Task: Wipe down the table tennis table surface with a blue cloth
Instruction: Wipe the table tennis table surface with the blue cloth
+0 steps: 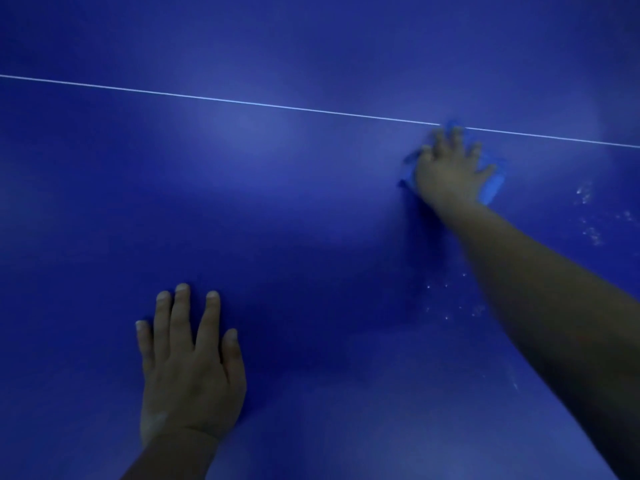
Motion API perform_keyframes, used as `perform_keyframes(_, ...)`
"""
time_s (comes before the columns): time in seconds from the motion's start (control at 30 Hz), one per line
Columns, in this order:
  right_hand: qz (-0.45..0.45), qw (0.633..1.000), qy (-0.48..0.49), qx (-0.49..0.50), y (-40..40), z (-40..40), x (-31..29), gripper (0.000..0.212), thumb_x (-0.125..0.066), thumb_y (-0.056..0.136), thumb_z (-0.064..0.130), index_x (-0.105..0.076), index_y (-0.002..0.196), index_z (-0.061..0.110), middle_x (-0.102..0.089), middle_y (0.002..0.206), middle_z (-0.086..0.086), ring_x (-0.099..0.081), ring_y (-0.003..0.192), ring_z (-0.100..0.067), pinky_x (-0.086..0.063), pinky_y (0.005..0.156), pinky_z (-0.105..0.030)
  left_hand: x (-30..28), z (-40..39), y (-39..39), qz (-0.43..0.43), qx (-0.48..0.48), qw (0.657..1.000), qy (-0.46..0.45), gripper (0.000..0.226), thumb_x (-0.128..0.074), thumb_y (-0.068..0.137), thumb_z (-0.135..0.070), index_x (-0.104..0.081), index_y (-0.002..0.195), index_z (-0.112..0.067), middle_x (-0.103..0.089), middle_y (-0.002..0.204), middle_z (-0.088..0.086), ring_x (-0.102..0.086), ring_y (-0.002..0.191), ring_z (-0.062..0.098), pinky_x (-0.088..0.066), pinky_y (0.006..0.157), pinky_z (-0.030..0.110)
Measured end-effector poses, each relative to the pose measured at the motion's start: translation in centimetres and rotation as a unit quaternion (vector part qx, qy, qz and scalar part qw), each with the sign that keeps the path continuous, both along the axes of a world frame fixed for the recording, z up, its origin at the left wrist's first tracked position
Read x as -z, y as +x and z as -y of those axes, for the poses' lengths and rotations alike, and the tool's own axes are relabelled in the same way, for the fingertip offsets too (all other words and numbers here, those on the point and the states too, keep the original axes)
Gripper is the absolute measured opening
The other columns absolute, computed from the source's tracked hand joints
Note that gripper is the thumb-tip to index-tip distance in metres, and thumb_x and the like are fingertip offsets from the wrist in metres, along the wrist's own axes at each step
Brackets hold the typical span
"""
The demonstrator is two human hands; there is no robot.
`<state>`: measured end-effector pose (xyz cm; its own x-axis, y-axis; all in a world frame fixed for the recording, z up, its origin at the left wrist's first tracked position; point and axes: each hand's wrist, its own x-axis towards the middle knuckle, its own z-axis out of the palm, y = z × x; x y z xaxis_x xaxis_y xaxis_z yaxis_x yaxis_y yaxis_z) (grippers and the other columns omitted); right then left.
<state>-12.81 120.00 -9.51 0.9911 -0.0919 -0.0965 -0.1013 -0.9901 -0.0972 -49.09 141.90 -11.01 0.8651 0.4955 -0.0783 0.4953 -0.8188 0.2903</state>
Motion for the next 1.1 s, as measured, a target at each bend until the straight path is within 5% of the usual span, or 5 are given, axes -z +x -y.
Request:
perform_keyframes(0.17, -0.039, 0.927, -0.021, -0.373, -5.1, -8.0, 0.4, 0.055, -0.021, 0.105, 0.049, -0.015, 0.158, 0.039, -0.004, 0.168, 0.012, 0.001, 0.155, -0.025, 0.002, 0.120, -0.061, 0.1, 0.0, 0.0, -0.011, 0.000, 1.000, 0.005, 0.064, -0.025, 0.099, -0.045, -0.039, 0.151, -0.011, -0.020, 0.163, 0.016, -0.006, 0.154, 0.029, 0.013, 0.123, 0.038)
perform_keyframes(0.4, 0.001, 0.997, 0.028, 0.074, 5.3, 5.7, -0.7, 0.057, -0.022, 0.101, 0.046, -0.021, 0.157, 0.036, -0.008, 0.168, 0.008, -0.002, 0.154, -0.033, -0.002, 0.115, -0.070, 0.1, -0.1, 0.1, -0.003, -0.005, 1.000, 0.000, 0.064, -0.025, 0.099, -0.045, -0.040, 0.151, -0.010, -0.022, 0.163, 0.016, -0.006, 0.154, 0.029, 0.011, 0.124, 0.040)
perform_keyframes(0.63, -0.017, 0.936, -0.027, -0.350, -3.7, -1.6, 1.0, 0.057, -0.021, 0.103, 0.052, -0.017, 0.158, 0.039, -0.006, 0.167, 0.013, 0.000, 0.155, -0.025, 0.002, 0.119, -0.061, 0.0, -0.1, 0.0, -0.003, -0.008, 1.000, -0.004, 0.065, -0.024, 0.099, -0.046, -0.041, 0.151, -0.012, -0.020, 0.163, 0.015, -0.005, 0.154, 0.028, 0.014, 0.123, 0.035)
perform_keyframes(0.9, 0.010, 0.988, -0.037, -0.151, 3.8, 8.4, 0.3, 0.069, -0.013, 0.094, 0.058, -0.022, 0.158, 0.034, -0.011, 0.168, 0.006, -0.009, 0.153, -0.035, -0.010, 0.116, -0.068, 0.2, -0.2, 0.0, 0.000, -0.009, 1.000, -0.002, 0.067, -0.022, 0.098, -0.049, -0.041, 0.151, -0.012, -0.020, 0.163, 0.015, -0.005, 0.154, 0.029, 0.014, 0.123, 0.036)
perform_keyframes(1.1, 0.006, 0.768, -0.036, -0.639, -20.0, 8.6, 0.8, 0.055, -0.038, 0.099, 0.052, -0.037, 0.151, 0.034, -0.032, 0.162, 0.001, -0.022, 0.149, -0.042, -0.015, 0.115, -0.069, 0.1, 0.0, -0.1, 0.000, -0.007, 1.000, -0.014, 0.068, -0.020, 0.099, -0.049, -0.038, 0.153, -0.012, -0.017, 0.165, 0.014, -0.001, 0.155, 0.027, 0.008, 0.125, 0.045)
